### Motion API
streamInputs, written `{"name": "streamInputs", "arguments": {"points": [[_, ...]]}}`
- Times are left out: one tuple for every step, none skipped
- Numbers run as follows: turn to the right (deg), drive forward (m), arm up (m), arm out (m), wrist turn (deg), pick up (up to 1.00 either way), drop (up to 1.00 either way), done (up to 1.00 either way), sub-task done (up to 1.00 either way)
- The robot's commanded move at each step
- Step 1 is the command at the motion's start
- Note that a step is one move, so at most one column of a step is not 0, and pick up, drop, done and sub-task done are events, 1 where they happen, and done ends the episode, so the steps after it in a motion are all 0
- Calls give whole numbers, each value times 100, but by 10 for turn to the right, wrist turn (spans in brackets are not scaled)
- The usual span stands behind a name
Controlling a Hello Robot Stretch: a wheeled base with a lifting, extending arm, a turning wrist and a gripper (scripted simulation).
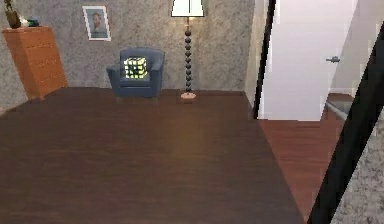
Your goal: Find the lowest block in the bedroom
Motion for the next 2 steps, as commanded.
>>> {"name": "streamInputs", "arguments": {"points": [[-30, 0, 0, 0, 0, 0, 0, 0, 0], [-360, 0, 0, 0, 0, 0, 0, 0, 0]]}}
